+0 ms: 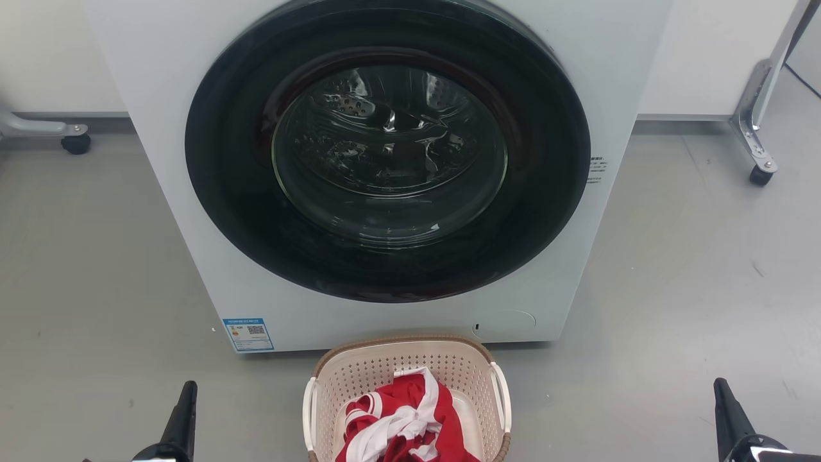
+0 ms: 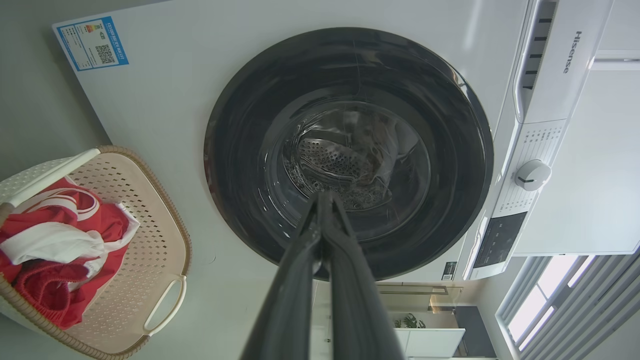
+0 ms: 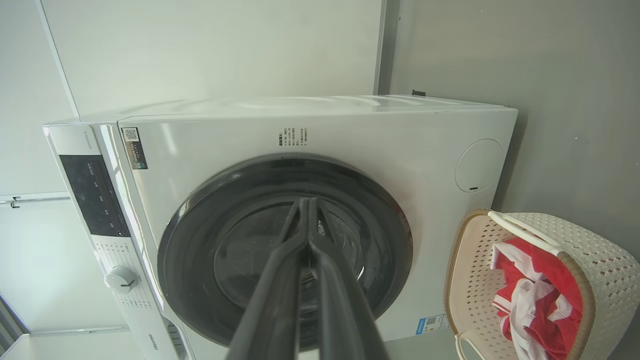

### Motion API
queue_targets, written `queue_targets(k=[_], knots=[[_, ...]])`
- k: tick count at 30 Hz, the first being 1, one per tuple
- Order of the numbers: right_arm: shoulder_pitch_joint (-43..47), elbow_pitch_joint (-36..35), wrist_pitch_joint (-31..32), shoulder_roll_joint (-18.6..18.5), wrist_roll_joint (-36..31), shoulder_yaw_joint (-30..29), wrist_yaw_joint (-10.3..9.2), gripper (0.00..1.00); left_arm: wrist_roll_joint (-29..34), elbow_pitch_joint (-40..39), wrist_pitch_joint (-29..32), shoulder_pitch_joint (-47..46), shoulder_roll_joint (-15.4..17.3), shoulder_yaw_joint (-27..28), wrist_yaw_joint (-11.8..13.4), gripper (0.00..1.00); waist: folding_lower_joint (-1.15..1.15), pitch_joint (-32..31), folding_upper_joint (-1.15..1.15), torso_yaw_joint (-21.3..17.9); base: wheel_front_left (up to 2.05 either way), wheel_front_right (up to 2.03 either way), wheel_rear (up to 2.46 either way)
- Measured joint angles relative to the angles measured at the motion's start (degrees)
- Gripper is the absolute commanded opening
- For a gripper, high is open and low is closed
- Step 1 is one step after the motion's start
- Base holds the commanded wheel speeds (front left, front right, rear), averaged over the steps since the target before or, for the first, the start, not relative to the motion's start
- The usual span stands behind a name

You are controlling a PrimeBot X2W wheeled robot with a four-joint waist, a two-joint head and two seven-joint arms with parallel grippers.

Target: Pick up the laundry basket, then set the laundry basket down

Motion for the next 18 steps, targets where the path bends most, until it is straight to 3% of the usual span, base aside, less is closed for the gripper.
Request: queue_targets(k=[18], knots=[[-0.4, 0.0, 0.0, 0.0, 0.0, 0.0, 0.09, 0.00, -0.5, 0.0, 0.0, -0.1, -0.1, 0.0, 0.0, 0.00, 0.00, 0.0, 0.00, 0.0, 0.00, 0.00, 0.00]])
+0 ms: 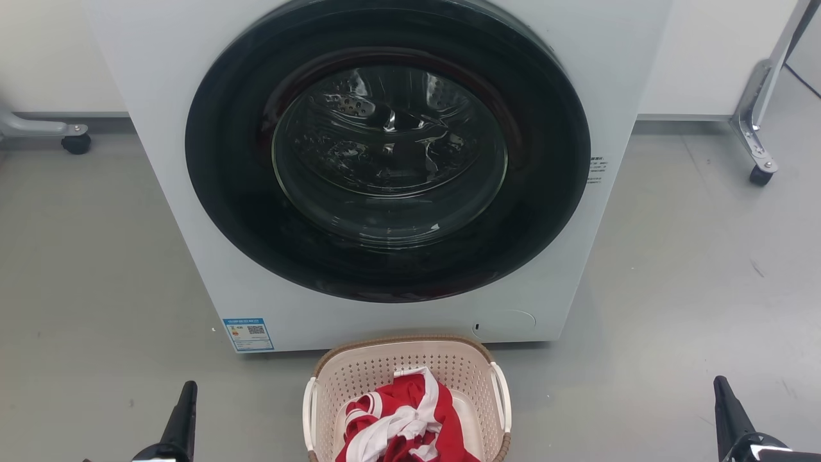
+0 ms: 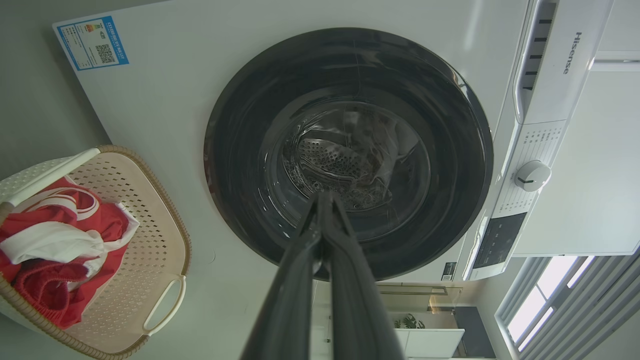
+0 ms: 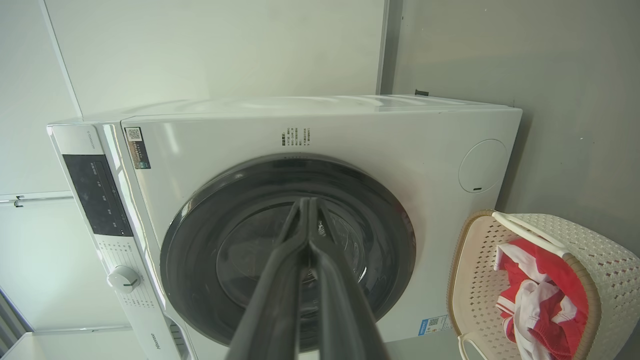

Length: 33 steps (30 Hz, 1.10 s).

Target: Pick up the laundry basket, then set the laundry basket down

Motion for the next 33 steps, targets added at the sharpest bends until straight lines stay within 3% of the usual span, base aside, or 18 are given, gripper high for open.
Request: queue_targets(k=[33], knots=[[0.0, 0.0, 0.0, 0.0, 0.0, 0.0, 0.00, 0.00, 0.0, 0.0, 0.0, 0.0, 0.0, 0.0, 0.0, 0.00, 0.00, 0.0, 0.00, 0.0, 0.00, 0.00, 0.00]])
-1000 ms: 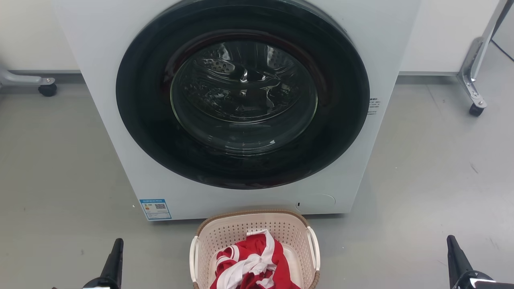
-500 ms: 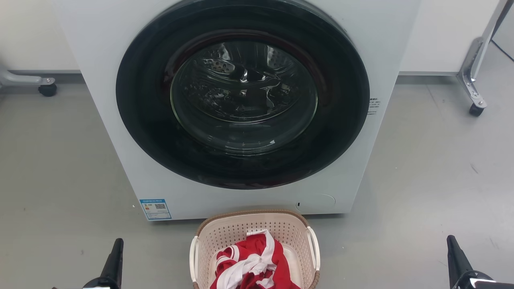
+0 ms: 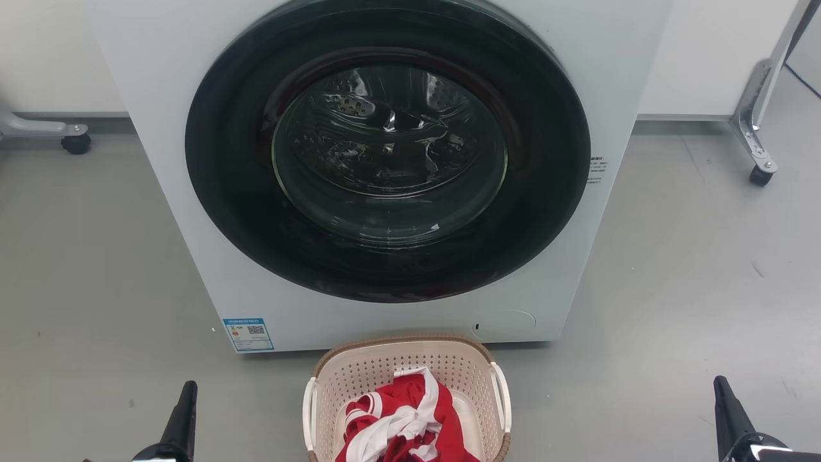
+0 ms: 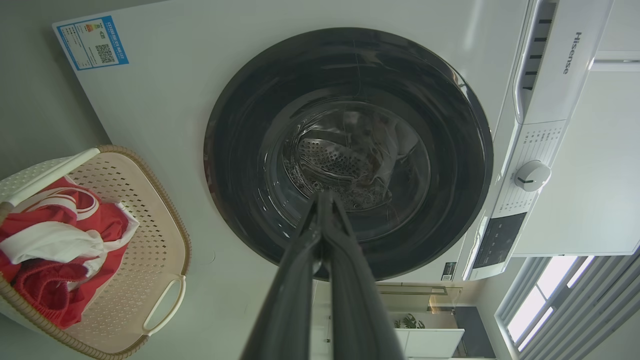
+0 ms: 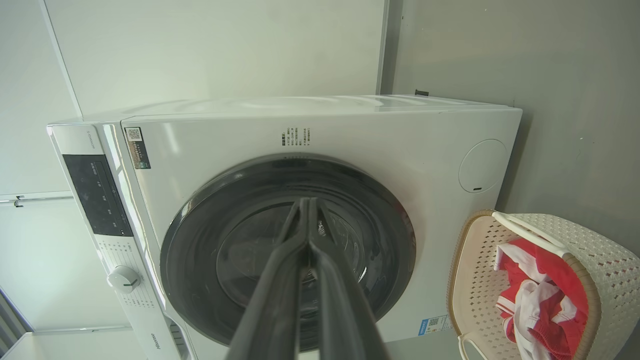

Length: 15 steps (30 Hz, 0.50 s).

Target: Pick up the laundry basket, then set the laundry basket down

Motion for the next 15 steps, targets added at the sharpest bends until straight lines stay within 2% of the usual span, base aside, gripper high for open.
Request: queue_targets(k=[15], knots=[[0.0, 0.0, 0.0, 0.0, 0.0, 0.0, 0.00, 0.00, -0.1, 0.0, 0.0, 0.0, 0.0, 0.0, 0.0, 0.00, 0.00, 0.0, 0.00, 0.0, 0.00, 0.00, 0.00]])
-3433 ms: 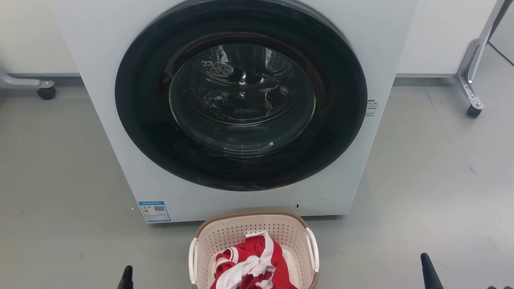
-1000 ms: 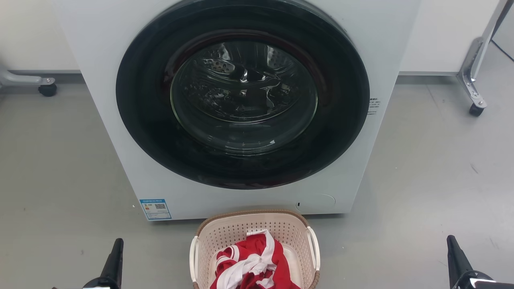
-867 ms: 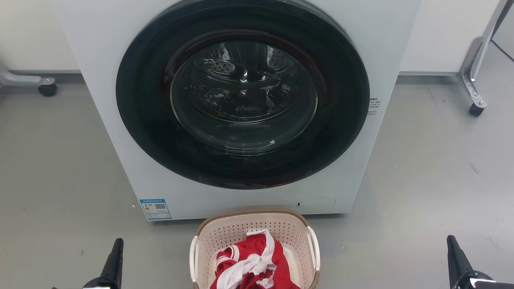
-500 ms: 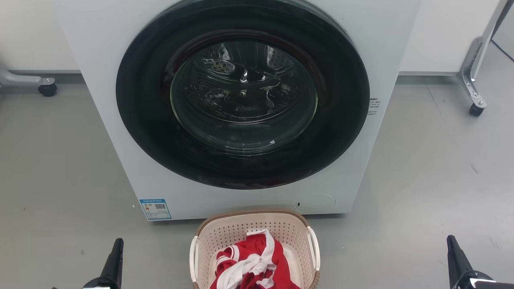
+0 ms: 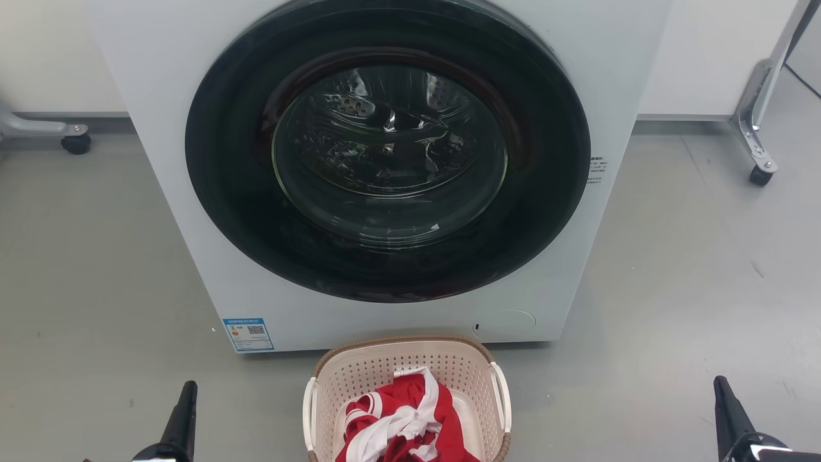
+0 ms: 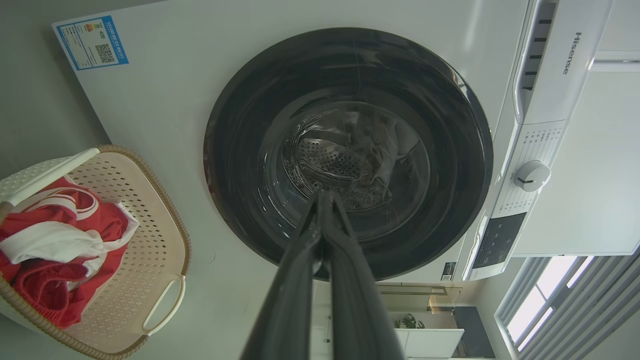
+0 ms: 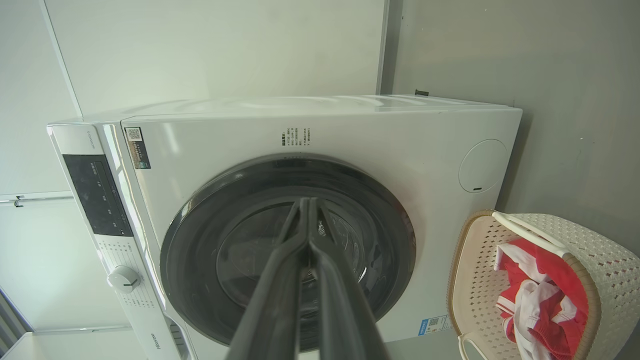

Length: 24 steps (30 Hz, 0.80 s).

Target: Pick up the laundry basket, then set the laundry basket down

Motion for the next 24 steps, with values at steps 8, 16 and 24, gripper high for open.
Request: queue_targets(k=[8, 16, 24], knots=[[0.0, 0.0, 0.0, 0.0, 0.0, 0.0, 0.00, 0.00, 0.0, 0.0, 0.0, 0.0, 0.0, 0.0, 0.0, 0.00, 0.00, 0.0, 0.00, 0.0, 0.00, 0.00, 0.00], [0.0, 0.0, 0.0, 0.0, 0.0, 0.0, 0.00, 0.00, 0.0, 0.0, 0.0, 0.0, 0.0, 0.0, 0.0, 0.00, 0.00, 0.0, 0.00, 0.0, 0.00, 0.00, 0.00], [0.0, 0.0, 0.0, 0.0, 0.0, 0.0, 0.00, 0.00, 0.0, 0.0, 0.0, 0.0, 0.0, 0.0, 0.0, 0.00, 0.00, 0.0, 0.00, 0.0, 0.00, 0.00, 0.00]])
